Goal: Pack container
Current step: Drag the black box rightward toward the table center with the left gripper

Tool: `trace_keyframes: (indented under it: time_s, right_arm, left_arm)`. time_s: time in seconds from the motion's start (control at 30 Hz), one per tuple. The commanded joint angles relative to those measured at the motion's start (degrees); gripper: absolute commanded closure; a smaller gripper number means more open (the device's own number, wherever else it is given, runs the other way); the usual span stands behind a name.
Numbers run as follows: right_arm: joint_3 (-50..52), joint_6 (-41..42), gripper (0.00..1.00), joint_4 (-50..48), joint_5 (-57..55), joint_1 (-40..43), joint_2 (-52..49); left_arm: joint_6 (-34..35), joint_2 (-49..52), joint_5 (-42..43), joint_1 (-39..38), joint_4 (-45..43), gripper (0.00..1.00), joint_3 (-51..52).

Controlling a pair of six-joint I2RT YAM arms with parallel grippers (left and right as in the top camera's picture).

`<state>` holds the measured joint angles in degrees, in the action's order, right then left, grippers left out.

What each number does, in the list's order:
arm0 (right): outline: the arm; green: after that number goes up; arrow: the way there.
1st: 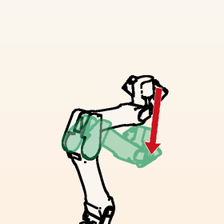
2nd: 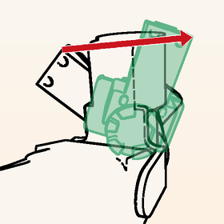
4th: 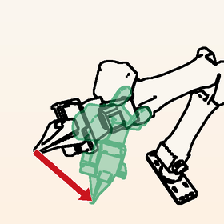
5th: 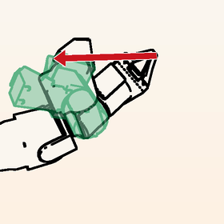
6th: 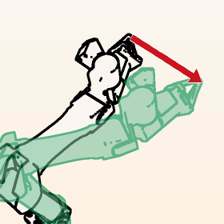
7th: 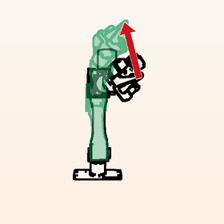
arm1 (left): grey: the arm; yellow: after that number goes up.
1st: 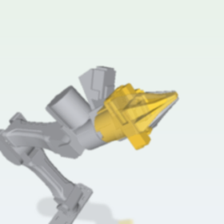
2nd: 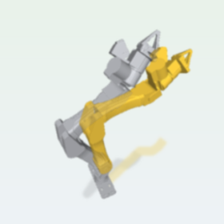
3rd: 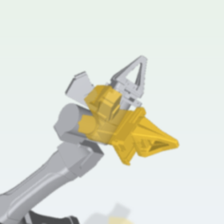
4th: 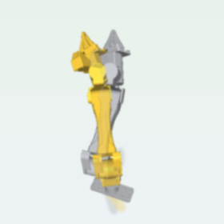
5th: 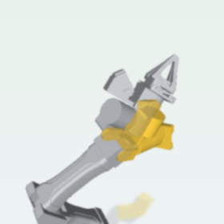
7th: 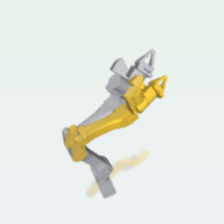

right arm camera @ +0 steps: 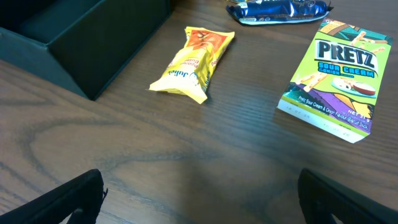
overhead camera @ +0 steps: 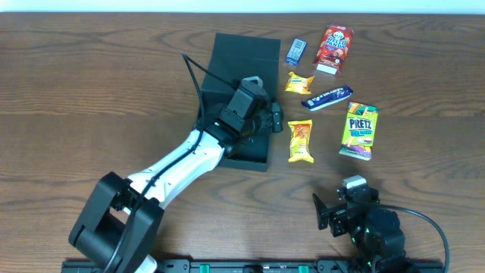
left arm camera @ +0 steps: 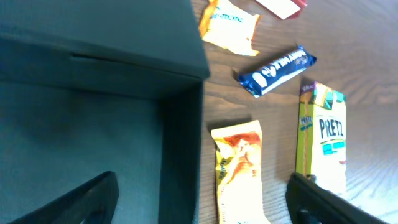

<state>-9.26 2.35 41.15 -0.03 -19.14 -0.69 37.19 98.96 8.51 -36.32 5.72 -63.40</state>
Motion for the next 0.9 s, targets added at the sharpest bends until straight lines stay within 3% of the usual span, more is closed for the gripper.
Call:
trace_keyframes:
  time_s: [0.0,0.13,0.37,0.53,0.7,0.8,0.87]
  right_arm:
    - [0.09,0.39,0.01,0.39,-0.59,0.33,0.2]
    - [0.09,0.39,0.01,0.39,-0.59,0.33,0.2]
    - [0.09,0.39,0.01,0.39,-0.59,0.33,0.2]
    - [0.09,0.39,0.01,0.39,-0.59,0.33,0.2]
    - [0.09,0.39,0.01,0.39,-0.59,0.33,0.2]
    - [0.09,0.39,0.01,0.39,-0.59,0.33,0.2]
    - [0.09,0.39,0.01,0.39,-0.59,0.33,0.2]
  left_arm:
    - [-2.49,-1.88,-1.42,1.92,0.07,0.03,-1.27]
    - [-8.7,-8.37,-3.06,5.01,3.69,0.05,-1.31]
    - [-24.02,-19.21,-20.22,11.39,17.77,0.05,-1.31]
    - [-33.62,-14.84,-20.57,14.45,22.95,0.05,-0.61]
    - [-35.15,-6.97,-20.57,14.62,24.17,0.0,-0.5]
    - [-35.47,-3.56,-19.93,14.6,24.28,0.12,-0.5]
    - [-35.54,-2.12,-18.51,14.62,24.17,0.28,-0.52]
